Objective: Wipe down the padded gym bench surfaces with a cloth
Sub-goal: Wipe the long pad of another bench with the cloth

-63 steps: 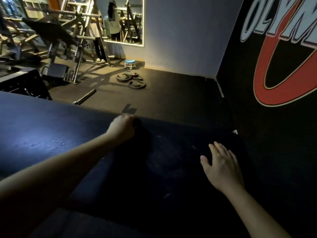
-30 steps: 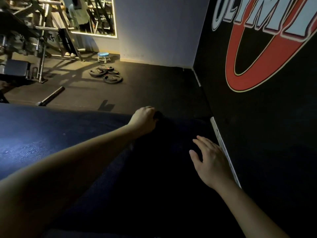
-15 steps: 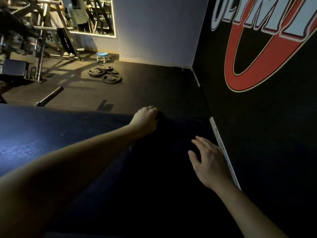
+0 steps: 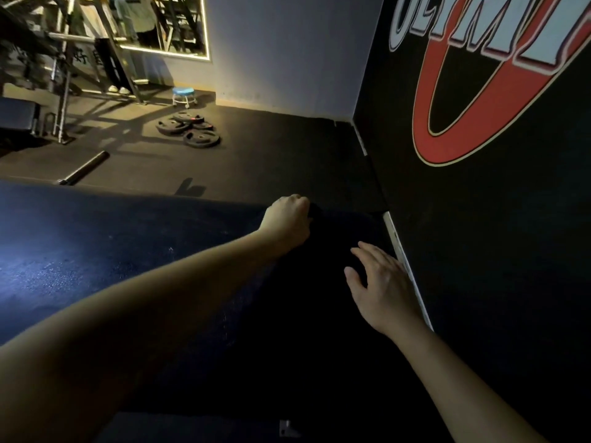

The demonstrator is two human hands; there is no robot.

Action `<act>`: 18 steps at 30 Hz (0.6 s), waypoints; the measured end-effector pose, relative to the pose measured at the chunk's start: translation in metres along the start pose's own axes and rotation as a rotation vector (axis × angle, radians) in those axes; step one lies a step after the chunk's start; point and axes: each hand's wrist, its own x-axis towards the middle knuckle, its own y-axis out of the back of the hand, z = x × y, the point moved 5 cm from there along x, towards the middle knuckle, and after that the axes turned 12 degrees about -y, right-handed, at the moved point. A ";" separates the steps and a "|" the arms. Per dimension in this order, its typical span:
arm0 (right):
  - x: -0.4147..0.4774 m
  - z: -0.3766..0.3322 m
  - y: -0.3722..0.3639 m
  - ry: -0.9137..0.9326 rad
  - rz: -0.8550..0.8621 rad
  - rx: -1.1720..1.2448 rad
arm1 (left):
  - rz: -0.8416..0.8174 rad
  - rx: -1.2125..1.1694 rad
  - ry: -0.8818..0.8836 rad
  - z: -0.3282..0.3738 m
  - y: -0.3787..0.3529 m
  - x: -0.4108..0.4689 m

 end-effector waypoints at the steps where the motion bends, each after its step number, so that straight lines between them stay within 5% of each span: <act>1: 0.000 0.000 0.001 0.000 -0.001 0.003 | 0.020 0.020 0.033 0.002 -0.002 0.001; 4: -0.002 0.001 0.000 0.005 0.019 -0.016 | 0.026 -0.072 0.039 0.023 0.006 -0.032; 8: 0.001 -0.001 -0.002 -0.004 0.028 -0.032 | -0.082 -0.200 -0.276 0.062 0.032 -0.121; 11: 0.002 0.001 -0.003 -0.009 0.035 -0.024 | -0.038 -0.127 -0.321 0.049 0.034 -0.131; 18: 0.002 0.003 -0.003 0.001 0.065 0.015 | 0.059 0.089 0.112 -0.050 0.013 -0.012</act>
